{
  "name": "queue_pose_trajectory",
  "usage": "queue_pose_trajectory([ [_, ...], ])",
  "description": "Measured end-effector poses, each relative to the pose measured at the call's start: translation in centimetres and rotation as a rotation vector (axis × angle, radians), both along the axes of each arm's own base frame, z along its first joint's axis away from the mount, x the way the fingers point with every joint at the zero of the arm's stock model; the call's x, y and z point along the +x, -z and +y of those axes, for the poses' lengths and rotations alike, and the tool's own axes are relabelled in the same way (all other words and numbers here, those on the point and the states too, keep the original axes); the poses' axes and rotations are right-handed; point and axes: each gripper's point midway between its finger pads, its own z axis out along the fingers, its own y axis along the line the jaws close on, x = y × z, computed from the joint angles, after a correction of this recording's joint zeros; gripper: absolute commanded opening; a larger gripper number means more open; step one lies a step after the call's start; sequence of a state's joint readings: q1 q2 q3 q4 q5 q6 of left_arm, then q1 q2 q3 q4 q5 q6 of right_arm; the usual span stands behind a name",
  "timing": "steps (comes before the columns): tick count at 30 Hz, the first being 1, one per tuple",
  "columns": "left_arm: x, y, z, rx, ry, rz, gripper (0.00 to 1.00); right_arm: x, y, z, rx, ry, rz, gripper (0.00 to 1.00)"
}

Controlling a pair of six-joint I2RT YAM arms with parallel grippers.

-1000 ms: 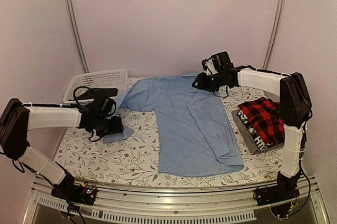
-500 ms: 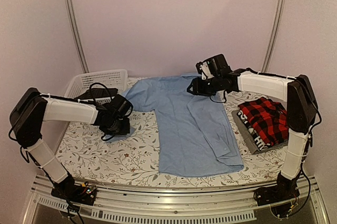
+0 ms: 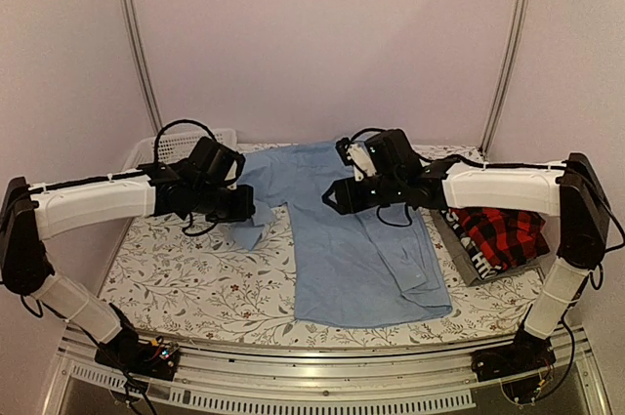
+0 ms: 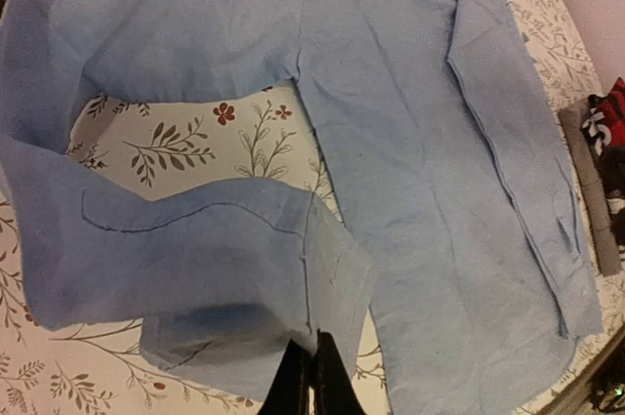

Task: Fold and stack the long sleeve shirts
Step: Pick up the sleeve from the center of the board, then pass from the left arm to the right

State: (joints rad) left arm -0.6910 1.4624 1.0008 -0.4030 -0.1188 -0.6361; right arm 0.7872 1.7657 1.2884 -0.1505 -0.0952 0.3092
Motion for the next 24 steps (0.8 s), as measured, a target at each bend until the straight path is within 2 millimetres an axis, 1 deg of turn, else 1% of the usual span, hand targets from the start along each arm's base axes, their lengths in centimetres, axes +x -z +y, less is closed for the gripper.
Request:
queue_pose_trajectory([
  [1,0.0,-0.7,-0.4,-0.02,0.011,-0.006,0.0,-0.8,0.0,0.6,0.001,-0.023,-0.015,0.61],
  [2,0.0,-1.4,-0.9,-0.043,0.028,-0.01,0.0,-2.1,0.1,1.4,0.001,-0.06,-0.038,0.63],
  [4,-0.1,-2.2,-1.7,-0.077,0.058,-0.003,0.0,-3.8,0.2,2.7,0.006,-0.111,-0.073,0.66],
  [6,-0.4,-2.6,-2.3,-0.097,0.082,0.01,0.0,-5.3,0.2,3.9,0.007,-0.157,-0.117,0.72],
  [8,-0.6,-2.9,-2.8,-0.116,0.105,0.028,0.0,-6.3,-0.3,5.0,0.005,-0.185,-0.171,0.78],
  [11,-0.8,-3.3,-3.5,-0.14,0.132,0.047,0.0,-7.3,-1.7,6.6,0.009,-0.211,-0.279,0.83],
  [14,-0.9,-3.7,-3.9,-0.163,0.152,0.061,0.0,-7.7,-2.6,7.9,0.005,-0.228,-0.35,0.87],
  [17,-1.1,-4.0,-4.3,-0.184,0.169,0.073,0.0,-7.2,-3.0,9.4,-0.005,-0.231,-0.407,0.88],
  [20,-1.3,-4.0,-4.3,-0.198,0.179,0.091,0.0,-6.6,-2.2,10.6,-0.041,-0.235,-0.448,0.89],
  [24,-1.4,-4.0,-4.2,-0.214,0.186,0.108,0.0,-5.9,-0.4,11.7,-0.093,-0.242,-0.47,0.85],
])
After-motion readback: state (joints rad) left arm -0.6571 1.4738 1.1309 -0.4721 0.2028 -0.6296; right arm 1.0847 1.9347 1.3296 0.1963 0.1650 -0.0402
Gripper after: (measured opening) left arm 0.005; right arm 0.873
